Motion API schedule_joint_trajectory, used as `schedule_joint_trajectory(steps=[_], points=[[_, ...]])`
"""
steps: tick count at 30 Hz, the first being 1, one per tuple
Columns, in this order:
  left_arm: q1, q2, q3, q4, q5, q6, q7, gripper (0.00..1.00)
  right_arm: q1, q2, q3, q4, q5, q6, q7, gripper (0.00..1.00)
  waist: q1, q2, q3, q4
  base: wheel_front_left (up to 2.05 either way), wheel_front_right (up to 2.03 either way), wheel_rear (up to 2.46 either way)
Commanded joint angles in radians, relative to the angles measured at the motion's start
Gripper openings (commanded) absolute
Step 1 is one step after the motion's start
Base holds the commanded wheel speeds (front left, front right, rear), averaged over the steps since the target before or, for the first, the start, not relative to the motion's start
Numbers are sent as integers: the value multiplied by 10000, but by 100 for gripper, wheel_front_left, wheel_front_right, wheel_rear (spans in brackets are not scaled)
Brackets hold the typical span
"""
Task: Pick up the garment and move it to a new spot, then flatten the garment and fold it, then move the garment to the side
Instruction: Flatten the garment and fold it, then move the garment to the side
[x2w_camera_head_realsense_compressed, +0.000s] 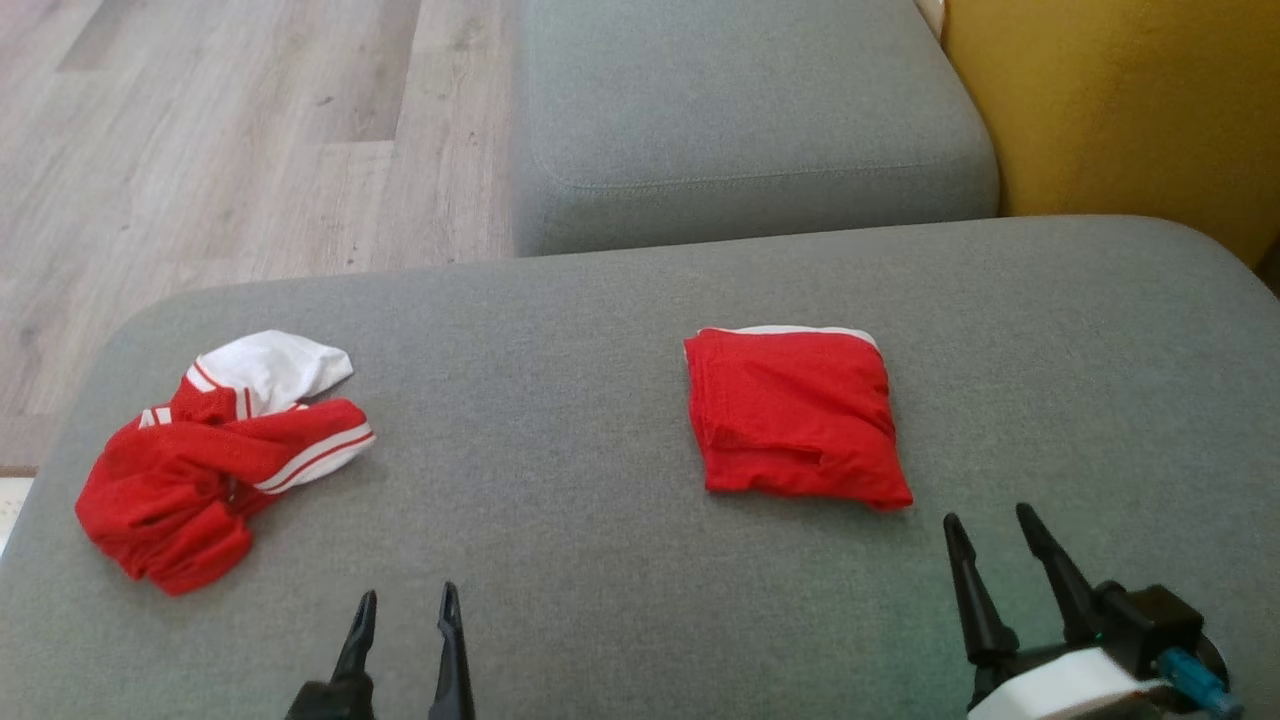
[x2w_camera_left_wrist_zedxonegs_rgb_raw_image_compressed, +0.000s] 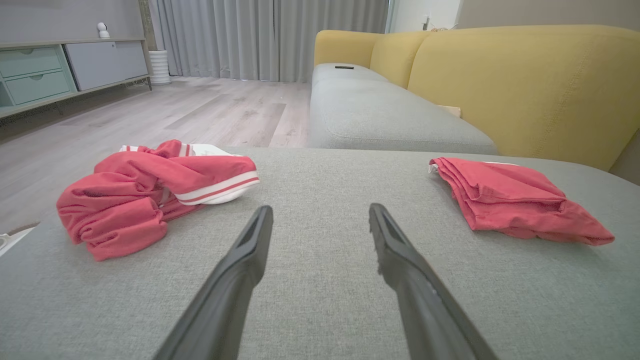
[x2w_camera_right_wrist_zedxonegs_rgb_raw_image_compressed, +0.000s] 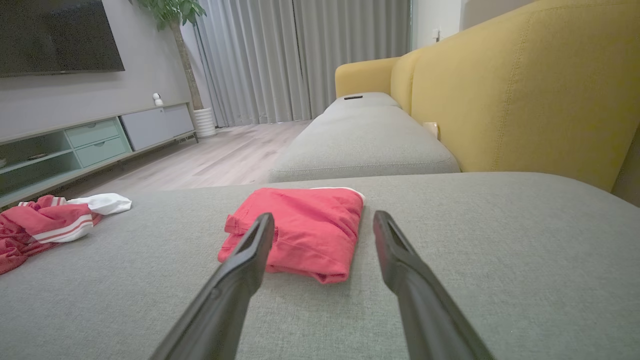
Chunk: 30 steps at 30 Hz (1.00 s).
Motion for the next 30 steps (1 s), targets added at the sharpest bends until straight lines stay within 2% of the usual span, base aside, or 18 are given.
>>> schedule_joint_trajectory(steps=[1,10,30], points=[[-305,-42,428,-372,75,-16,-63,100,-314,-40,142,-386,-80,-7,-135,100,0,0,-33,9,0,0,0],[-148,-42,591,-413,284,-298,-63,100,-116,135,213,-278,-151,-7,-135,100,0,0,-190,25,0,0,0],[-205,-43,603,-386,509,-348,-63,100,49,197,332,-66,-9,-7,-135,100,0,0,-299,144,0,0,0]])
